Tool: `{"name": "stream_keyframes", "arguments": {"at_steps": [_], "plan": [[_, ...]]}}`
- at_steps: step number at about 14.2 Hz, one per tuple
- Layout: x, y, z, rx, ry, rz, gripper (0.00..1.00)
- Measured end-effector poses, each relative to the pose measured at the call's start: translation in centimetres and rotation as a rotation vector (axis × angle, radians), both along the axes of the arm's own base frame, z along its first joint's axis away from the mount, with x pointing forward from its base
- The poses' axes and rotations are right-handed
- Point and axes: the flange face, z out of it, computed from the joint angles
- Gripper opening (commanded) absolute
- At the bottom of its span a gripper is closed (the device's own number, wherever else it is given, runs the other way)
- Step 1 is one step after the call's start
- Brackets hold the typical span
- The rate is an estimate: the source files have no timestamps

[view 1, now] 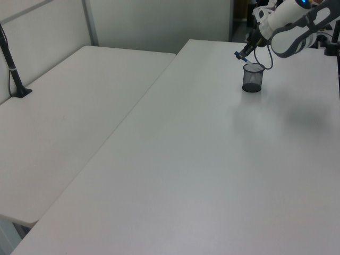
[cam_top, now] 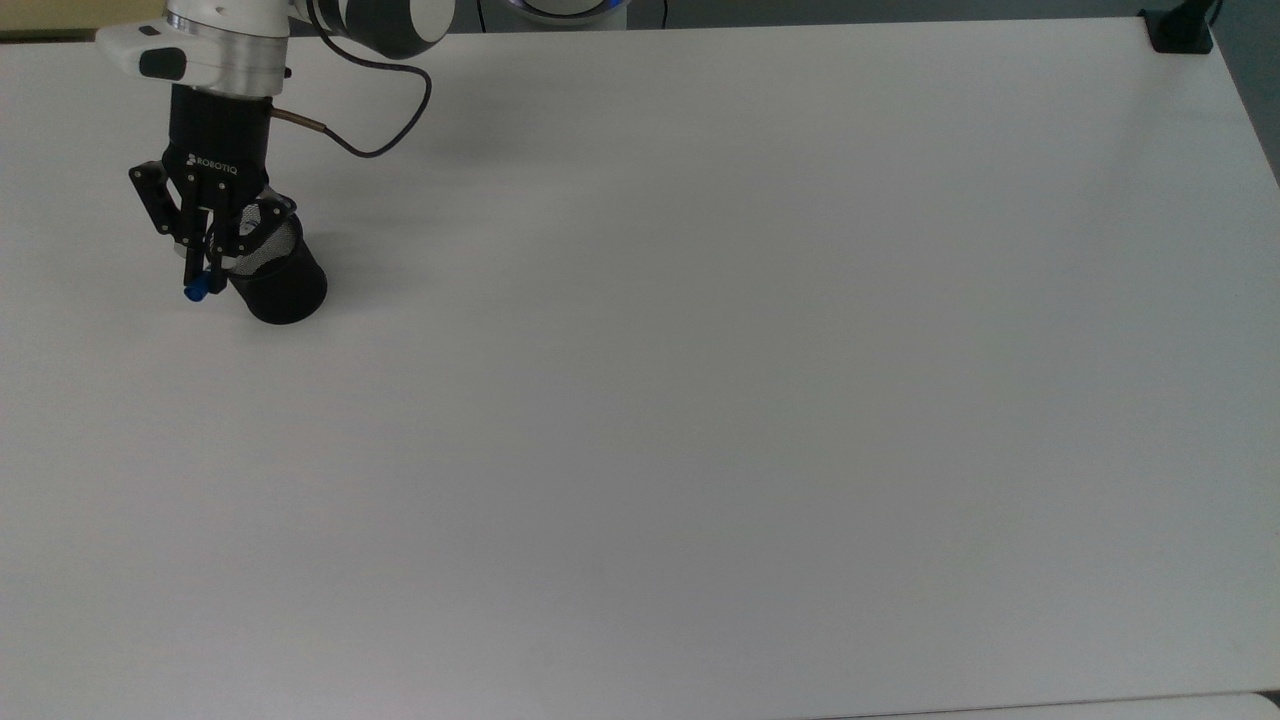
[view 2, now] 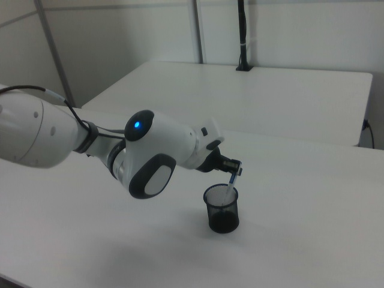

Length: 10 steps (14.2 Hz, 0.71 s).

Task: Insert the marker
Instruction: 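Lower the marker into the cup and open the gripper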

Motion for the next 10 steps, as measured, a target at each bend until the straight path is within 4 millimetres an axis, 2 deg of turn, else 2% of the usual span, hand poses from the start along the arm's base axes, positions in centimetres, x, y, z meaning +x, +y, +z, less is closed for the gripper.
{"name": "stream_keyframes", "arguments": {"at_steps": [1, 2, 4, 5, 6, 10], "plan": [[-0.30, 0.15, -0.48, -0.004, -0.007, 0.000, 0.01], [-0.49, 0.29, -0.82, -0.007, -0.010, 0.000, 0.16], [-0.57, 0.45, -0.96, -0.007, -0.012, 0.002, 0.69], [-0.56, 0.47, -0.96, -0.007, -0.012, 0.002, 0.91], [-0.56, 0.46, -0.96, -0.007, -0.012, 0.002, 1.00], [-0.55, 0.50, -0.82, 0.023, -0.026, -0.030, 1.00]]}}
